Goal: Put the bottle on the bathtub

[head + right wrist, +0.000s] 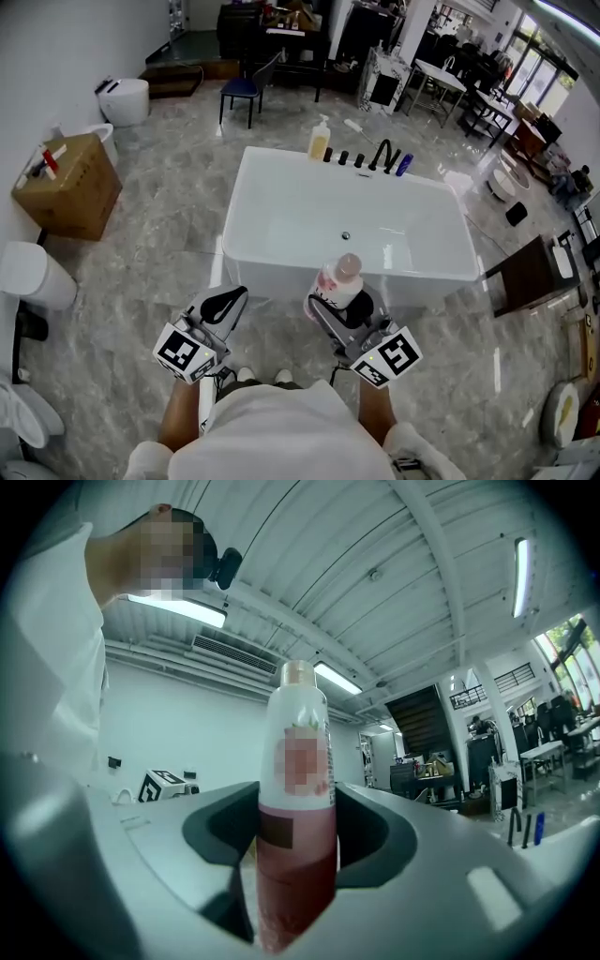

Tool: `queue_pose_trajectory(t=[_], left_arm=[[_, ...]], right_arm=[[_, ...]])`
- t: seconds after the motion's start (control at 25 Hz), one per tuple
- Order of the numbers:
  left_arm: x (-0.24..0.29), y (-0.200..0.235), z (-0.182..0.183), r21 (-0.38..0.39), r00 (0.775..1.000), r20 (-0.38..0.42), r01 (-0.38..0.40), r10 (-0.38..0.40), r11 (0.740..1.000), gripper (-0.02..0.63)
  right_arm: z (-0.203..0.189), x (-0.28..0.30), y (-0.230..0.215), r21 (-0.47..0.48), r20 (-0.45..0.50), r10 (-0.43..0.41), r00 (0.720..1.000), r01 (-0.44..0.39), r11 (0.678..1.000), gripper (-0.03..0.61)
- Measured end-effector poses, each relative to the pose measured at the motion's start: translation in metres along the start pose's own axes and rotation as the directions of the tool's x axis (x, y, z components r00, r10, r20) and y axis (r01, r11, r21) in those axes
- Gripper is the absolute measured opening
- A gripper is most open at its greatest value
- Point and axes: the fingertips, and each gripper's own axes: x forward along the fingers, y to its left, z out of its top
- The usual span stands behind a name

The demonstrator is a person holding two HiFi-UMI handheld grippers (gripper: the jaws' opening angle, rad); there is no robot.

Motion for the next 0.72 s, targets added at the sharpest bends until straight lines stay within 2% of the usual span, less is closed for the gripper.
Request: queue_pose_trajectory(t=[0.28,0.48,0.72], left_arm=[[0.000,0.001,-0.003,-0.003,1.000,-0.004,-0.013,0.013,1.000,0.002],[-0.001,0.008,-0.008,-0.019,0.999,-0.030,-0.042,0.042,0.999,0.002],[0.001,0.007,-0.010,-0.023,0.999,-0.029,-0.036,0.035,0.999,0.003]], right_arm=[[0.000,0.001,-0.001,-0.001,0.005,0.009,1.000,-0.009,1.000,0.244],[0.007,-0.008,-0.009,0.001,0.017,-0.014,1.000,0.014,1.000,0.244],[0.001,-0.007,-0.012,0.004,0.001,-0.019,1.000,0.019,1.000,0.244]])
